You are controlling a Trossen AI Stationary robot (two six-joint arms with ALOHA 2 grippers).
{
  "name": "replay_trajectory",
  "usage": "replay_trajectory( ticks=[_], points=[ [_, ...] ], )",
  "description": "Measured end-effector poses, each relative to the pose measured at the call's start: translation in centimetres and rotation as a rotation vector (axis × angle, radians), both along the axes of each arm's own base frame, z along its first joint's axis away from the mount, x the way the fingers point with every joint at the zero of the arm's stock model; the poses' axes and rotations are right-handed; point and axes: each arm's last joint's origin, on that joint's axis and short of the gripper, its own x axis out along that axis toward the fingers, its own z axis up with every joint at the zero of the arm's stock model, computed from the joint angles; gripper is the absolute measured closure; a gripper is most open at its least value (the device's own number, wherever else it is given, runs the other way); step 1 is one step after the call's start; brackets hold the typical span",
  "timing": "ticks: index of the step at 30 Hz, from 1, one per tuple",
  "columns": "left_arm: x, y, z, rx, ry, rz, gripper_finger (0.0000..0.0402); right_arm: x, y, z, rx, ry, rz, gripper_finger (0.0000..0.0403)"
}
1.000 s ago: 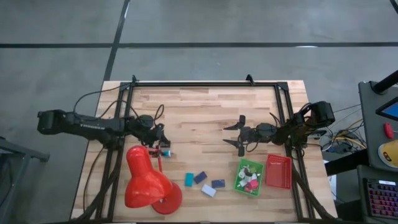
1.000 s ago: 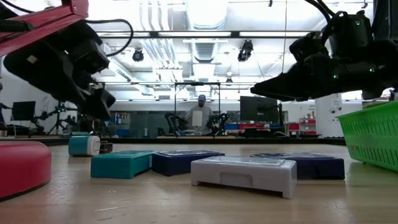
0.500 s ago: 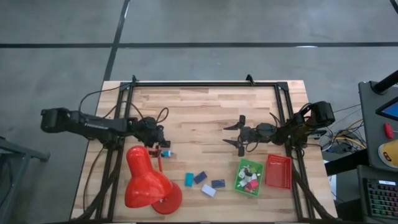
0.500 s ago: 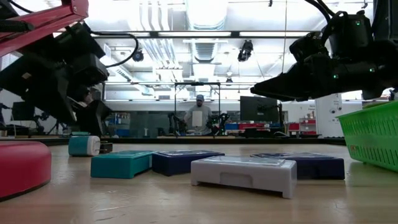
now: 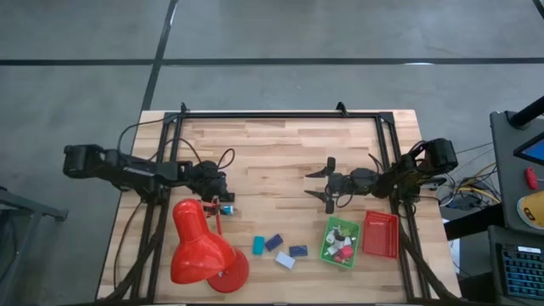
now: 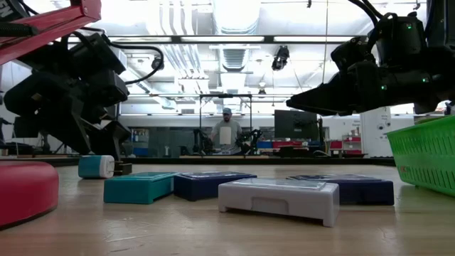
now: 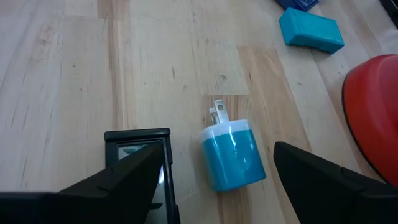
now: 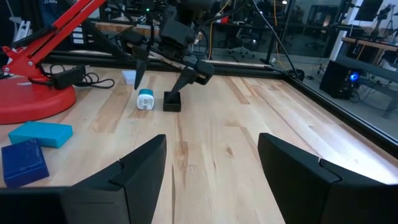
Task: Pick & Place Office items
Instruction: Put the blue charger adapter into the green basket
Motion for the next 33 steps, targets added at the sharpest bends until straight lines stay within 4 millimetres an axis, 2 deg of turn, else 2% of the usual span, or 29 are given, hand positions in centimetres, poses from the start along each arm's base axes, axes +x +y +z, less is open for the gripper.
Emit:
replay_trajectory(
  ticks=[12,20,33],
  points=[
    [0.2,0.1,0.0,0.064,-0.027,-0.028,0.0083,0.0,0.0,0.0,0.000,0.000,0.000,0.0153],
    [1.0,0.4,0.2,0.122,-0.025,-0.033,0.0083,0.0,0.0,0.0,0.000,0.000,0.000,0.0153],
    [4.8,1.0,0.2,0.165,0.003,-0.085,0.0083,0.0,0.0,0.0,0.000,0.000,0.000,0.0153]
  ],
)
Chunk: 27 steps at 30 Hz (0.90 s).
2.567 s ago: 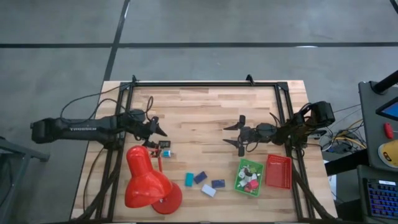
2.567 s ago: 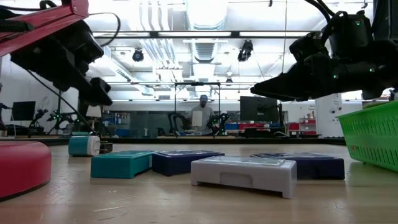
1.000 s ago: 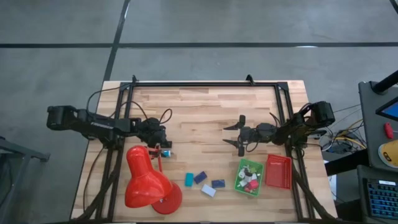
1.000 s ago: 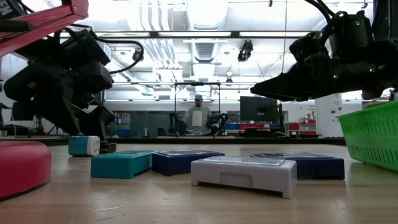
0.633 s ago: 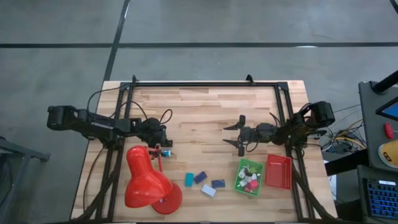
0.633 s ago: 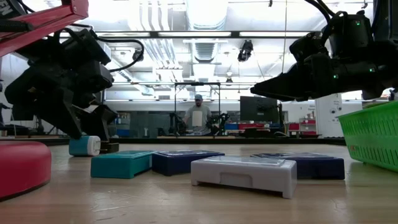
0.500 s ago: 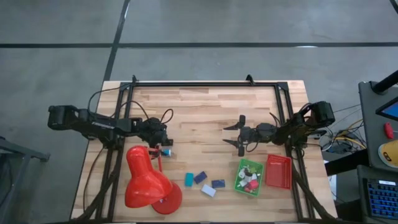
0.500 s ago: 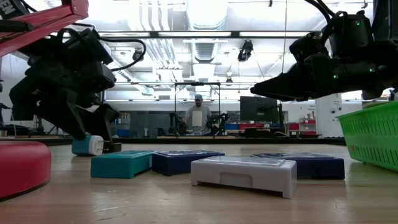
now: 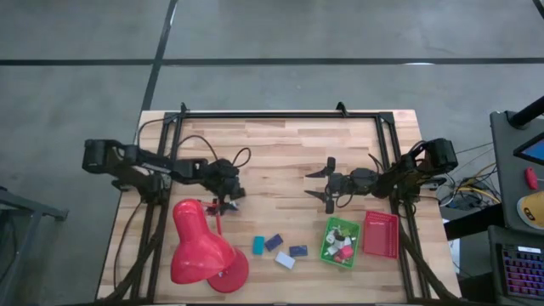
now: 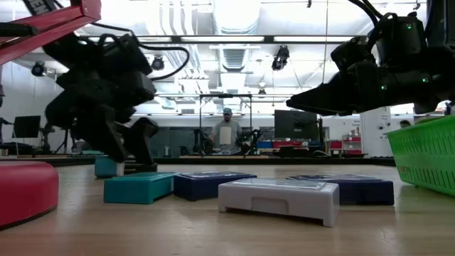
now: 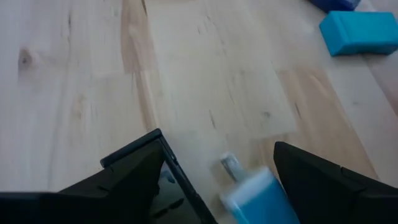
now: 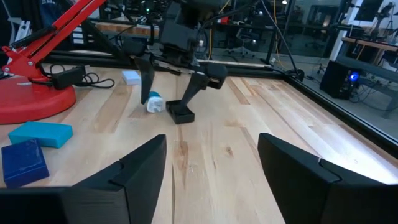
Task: Pick & Place Office items
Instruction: Put the blue charger adapter into the green basket
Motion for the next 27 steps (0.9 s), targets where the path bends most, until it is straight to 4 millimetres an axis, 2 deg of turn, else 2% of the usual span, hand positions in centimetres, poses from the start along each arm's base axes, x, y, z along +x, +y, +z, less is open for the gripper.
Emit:
replay_trajectory(
  ticks=[7,13,18,22,27],
  points=[
    [1.3,0.2,0.7,0.019,0.023,-0.030,0.0083,0.0,0.0,0.0,0.000,0.000,0.000,0.0154],
    [0.9,0.2,2.4,0.067,-0.060,-0.045,0.0083,0.0,0.0,0.0,0.000,0.000,0.000,0.0147],
    [-0.2,0.1,3.3,0.053,-0.013,-0.025,0.0083,0.1,0.0,0.0,0.000,-0.002,0.000,0.0150],
    [-1.0,-0.3,3.3,0.007,0.051,0.015,0.0083,0.1,0.0,0.0,0.000,-0.002,0.000,0.0155],
    [-1.5,-1.1,2.2,-0.013,0.098,-0.008,0.0083,0.1,0.0,0.0,0.000,-0.002,0.000,0.0155]
  ],
)
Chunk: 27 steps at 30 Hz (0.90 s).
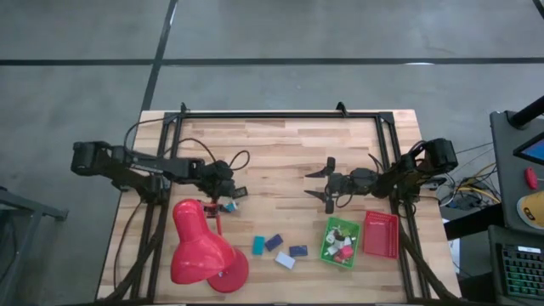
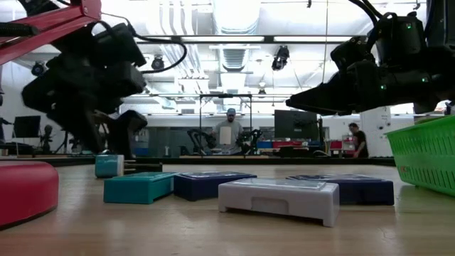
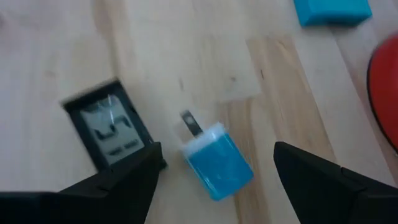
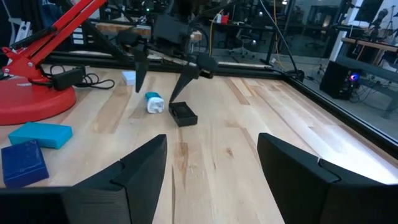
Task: Pick & Place Office items
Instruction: Put the blue charger adapter into the green basket
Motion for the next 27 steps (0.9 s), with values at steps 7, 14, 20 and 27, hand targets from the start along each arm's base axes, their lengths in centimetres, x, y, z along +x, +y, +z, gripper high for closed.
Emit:
replay_trajectory(
  ticks=[7,14,20,27],
  points=[
    [-0.1,-0.3,-0.5,-0.017,0.010,0.001,0.0083,0.0,0.0,0.0,0.000,-0.001,0.000,0.0147],
    [0.0,-0.6,-0.5,-0.024,0.005,-0.003,0.0083,0.0,0.0,0.0,0.000,-0.001,0.000,0.0153],
    [0.2,-0.6,-0.5,0.010,-0.021,-0.015,0.0086,0.0,0.0,0.0,0.000,-0.001,0.000,0.0155],
    [1.1,-0.5,-1.5,0.034,-0.041,-0.027,0.0097,0.0,0.0,0.0,0.000,-0.001,0.000,0.0148]
  ],
)
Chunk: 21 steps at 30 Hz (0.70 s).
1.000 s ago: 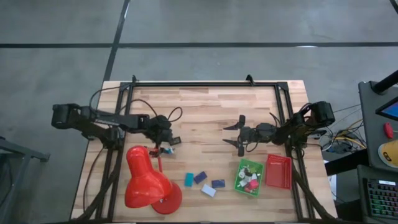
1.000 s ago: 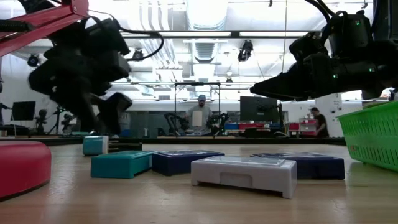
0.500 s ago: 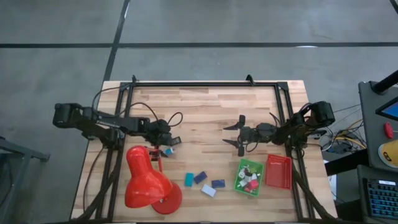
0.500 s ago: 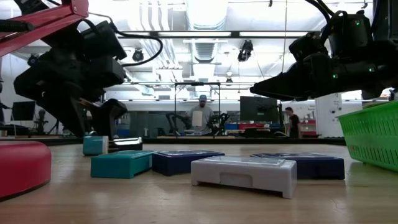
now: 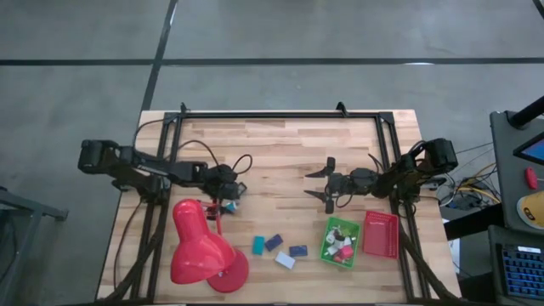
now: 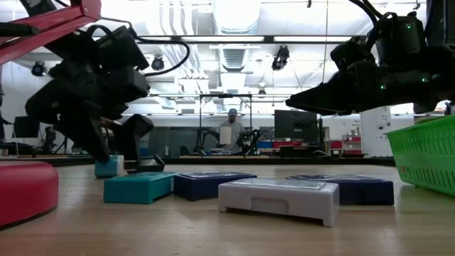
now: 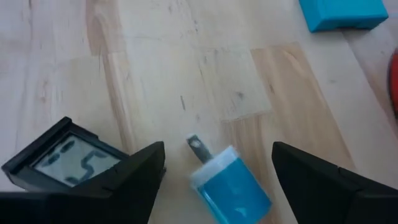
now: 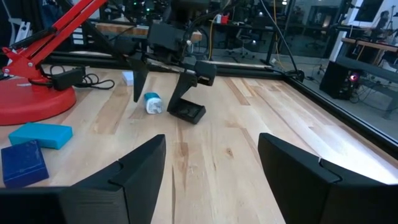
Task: Pick & Place Office items
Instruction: Put the blue charger adapter into the green basket
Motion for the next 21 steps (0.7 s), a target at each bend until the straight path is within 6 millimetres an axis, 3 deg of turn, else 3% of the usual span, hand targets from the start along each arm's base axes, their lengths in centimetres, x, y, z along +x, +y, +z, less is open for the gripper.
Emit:
replay_trajectory(
  ticks=[7,13,21],
  points=[
    [0.43,0.03,-0.95,-0.007,0.028,0.003,0.0097,0.01,0.00,0.01,0.000,0.000,0.000,0.0152],
    [0.00,0.00,-0.59,-0.012,0.041,0.009,0.0099,0.01,0.00,0.00,0.000,0.000,0.000,0.0156],
    [-0.19,0.01,-0.67,-0.009,0.053,0.016,0.0149,0.01,0.00,0.01,0.000,0.000,0.000,0.0148]
  ],
)
